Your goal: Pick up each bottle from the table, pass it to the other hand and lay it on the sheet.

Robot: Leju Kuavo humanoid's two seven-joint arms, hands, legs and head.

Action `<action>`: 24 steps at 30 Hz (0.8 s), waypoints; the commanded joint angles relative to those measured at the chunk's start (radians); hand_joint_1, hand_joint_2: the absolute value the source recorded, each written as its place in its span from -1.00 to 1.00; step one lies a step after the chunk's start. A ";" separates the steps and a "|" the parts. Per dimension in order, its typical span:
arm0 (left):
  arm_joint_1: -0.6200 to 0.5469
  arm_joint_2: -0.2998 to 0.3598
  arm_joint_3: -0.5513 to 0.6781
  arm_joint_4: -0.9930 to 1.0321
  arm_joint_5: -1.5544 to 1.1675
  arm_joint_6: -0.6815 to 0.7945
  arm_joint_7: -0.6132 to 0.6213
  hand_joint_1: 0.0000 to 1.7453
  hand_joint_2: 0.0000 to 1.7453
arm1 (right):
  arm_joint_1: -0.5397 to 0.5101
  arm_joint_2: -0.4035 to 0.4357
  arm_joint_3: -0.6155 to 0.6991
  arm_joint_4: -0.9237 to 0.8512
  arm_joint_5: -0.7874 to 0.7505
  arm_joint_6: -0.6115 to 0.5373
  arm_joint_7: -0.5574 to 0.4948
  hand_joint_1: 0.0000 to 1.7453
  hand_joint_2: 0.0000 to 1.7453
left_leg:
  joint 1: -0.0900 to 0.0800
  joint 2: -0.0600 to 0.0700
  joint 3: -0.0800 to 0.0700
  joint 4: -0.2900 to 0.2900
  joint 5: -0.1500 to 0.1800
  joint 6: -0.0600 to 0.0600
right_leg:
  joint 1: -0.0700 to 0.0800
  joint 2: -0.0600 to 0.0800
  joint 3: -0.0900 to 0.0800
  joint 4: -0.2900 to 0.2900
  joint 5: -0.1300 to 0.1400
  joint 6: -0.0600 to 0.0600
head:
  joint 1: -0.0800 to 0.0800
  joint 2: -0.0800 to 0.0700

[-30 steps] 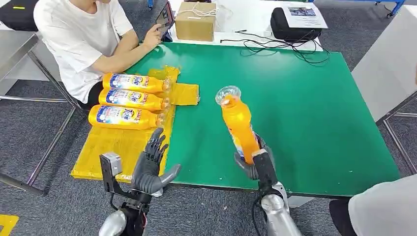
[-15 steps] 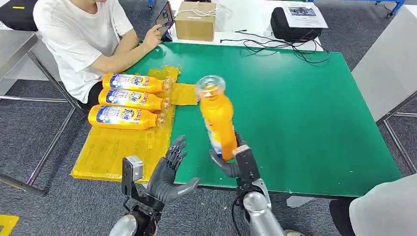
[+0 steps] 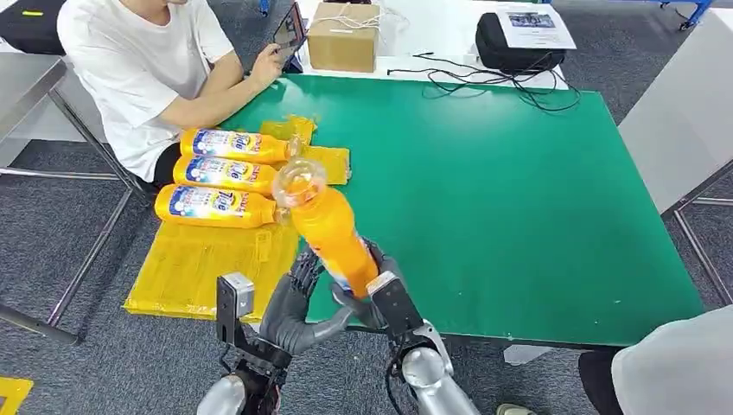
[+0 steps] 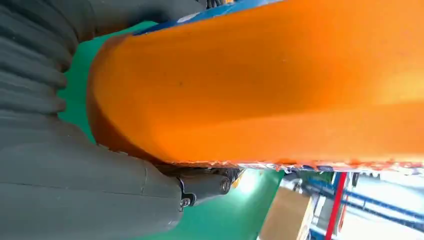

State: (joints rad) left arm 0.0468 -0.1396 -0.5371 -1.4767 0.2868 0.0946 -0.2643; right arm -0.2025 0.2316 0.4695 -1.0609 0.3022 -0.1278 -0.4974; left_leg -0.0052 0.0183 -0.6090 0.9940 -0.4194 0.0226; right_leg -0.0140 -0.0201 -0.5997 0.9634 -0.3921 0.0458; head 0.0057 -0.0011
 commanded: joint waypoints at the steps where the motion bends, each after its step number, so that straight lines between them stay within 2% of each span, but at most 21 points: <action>1: -0.032 0.003 -0.006 -0.001 0.019 -0.003 -0.024 -1.00 1.00 | -0.041 -0.024 0.088 0.091 -0.015 0.004 0.000 1.00 1.00 | 0.002 -0.002 0.005 0.000 -0.002 -0.002 | 0.001 0.001 0.005 -0.001 -0.002 -0.002 | 0.000 0.000; 7: -0.039 0.009 -0.013 -0.012 -0.003 -0.005 -0.068 -1.00 1.00 | -0.050 -0.030 0.122 0.094 -0.006 0.021 0.006 1.00 1.00 | 0.001 -0.002 0.004 0.000 -0.001 -0.002 | 0.001 0.001 0.004 0.000 -0.001 -0.002 | 0.000 0.000; 11: -0.054 -0.013 0.015 -0.020 -0.081 0.098 -0.129 -1.00 1.00 | -0.044 -0.045 0.179 0.086 0.035 0.032 0.020 1.00 1.00 | 0.002 -0.002 0.005 0.001 -0.002 -0.002 | 0.001 0.001 0.005 0.000 -0.002 -0.002 | 0.000 0.000; 12: -0.059 -0.018 0.020 -0.017 -0.066 0.095 -0.123 -1.00 1.00 | -0.044 -0.048 0.191 0.086 0.039 0.037 0.020 1.00 1.00 | 0.002 -0.003 0.004 0.000 -0.002 -0.002 | 0.001 0.000 0.005 0.000 -0.002 -0.002 | 0.000 0.000; 15: -0.056 -0.014 0.031 -0.023 0.104 -0.043 -0.044 -1.00 1.00 | -0.061 -0.052 0.222 0.109 0.048 0.053 0.020 1.00 1.00 | 0.001 -0.002 0.004 0.000 -0.001 -0.001 | 0.001 0.001 0.004 -0.001 -0.001 -0.001 | 0.000 0.000; 24: -0.060 -0.023 0.024 -0.015 0.106 -0.062 -0.075 -1.00 1.00 | -0.079 -0.056 0.248 0.144 0.060 0.062 0.027 1.00 1.00 | 0.001 -0.002 0.003 0.000 -0.001 -0.001 | 0.001 0.000 0.003 -0.001 -0.001 -0.001 | 0.000 0.000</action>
State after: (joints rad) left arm 0.0316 -0.1575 -0.4909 -1.5194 0.3891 0.0442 -0.3388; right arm -0.2415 0.2026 0.6260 -1.0021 0.3533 -0.0912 -0.4749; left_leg -0.0052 0.0182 -0.6090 0.9940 -0.4193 0.0226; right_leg -0.0141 -0.0202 -0.5997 0.9634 -0.3920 0.0458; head 0.0057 -0.0011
